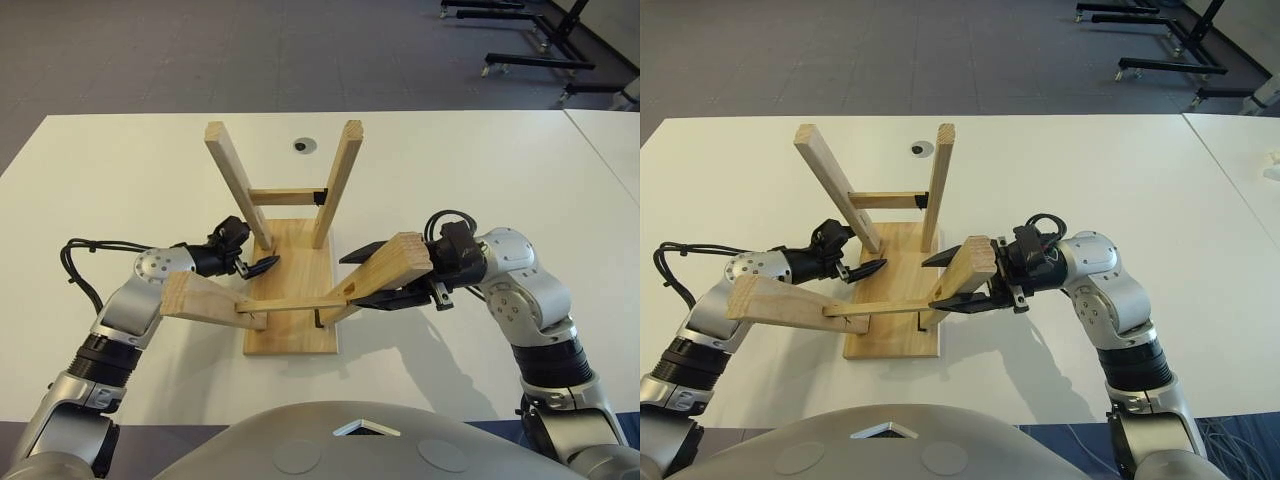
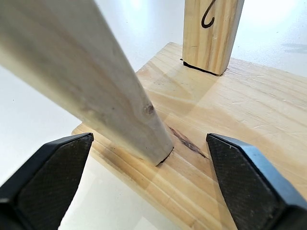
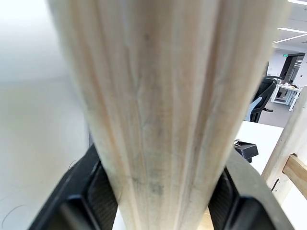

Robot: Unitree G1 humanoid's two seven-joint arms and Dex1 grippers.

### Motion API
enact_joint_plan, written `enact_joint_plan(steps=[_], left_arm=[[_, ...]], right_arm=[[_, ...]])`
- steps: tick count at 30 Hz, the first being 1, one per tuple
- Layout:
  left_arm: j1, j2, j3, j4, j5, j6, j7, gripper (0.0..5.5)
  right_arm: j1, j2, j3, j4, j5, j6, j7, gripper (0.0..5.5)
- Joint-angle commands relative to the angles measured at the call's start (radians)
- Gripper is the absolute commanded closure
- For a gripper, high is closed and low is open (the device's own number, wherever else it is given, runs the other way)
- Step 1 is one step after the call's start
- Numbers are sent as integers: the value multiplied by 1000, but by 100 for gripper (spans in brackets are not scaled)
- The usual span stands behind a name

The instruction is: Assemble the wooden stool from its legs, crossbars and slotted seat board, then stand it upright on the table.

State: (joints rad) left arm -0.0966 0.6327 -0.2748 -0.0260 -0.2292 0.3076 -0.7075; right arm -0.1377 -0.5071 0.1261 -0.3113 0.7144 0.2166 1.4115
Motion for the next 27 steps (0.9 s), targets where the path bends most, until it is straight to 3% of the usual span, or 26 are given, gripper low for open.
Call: enact_joint_plan(steps=[1,18,27], left_arm=[[125,1,-87,66,86,85,3,118],[137,-1,-89,51,83,94,19,118],[132,0,-87,52,86,93,13,118]], right_arm=[[8,14,-22,-34,-30,-63,-34,338],[183,-98,-32,-158,45,-73,97,339],[117,-76,-36,-77,14,-64,3,341]])
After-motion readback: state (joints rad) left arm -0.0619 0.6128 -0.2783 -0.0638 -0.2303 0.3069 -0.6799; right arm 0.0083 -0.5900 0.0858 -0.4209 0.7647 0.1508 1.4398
